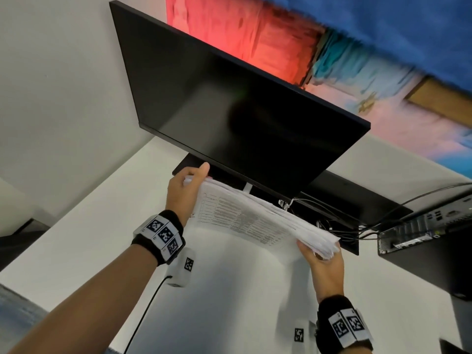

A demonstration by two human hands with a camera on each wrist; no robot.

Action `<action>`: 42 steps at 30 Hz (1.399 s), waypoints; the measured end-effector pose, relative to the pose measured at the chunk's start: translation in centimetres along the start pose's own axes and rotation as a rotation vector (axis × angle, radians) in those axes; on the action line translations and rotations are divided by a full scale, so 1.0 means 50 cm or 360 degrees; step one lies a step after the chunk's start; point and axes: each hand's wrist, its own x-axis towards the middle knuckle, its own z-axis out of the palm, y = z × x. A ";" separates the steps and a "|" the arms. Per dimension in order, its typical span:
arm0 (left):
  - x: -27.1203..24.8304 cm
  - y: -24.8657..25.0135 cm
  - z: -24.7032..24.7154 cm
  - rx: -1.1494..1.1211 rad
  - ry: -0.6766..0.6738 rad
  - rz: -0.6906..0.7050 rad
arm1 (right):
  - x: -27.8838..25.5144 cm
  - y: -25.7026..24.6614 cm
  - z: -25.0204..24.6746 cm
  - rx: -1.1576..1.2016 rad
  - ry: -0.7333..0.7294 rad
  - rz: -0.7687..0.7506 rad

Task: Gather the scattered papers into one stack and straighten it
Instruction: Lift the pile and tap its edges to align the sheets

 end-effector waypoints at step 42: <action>-0.057 -0.082 -0.005 0.0121 -0.0125 0.0017 | -0.006 0.007 0.024 -0.0005 0.0013 0.0304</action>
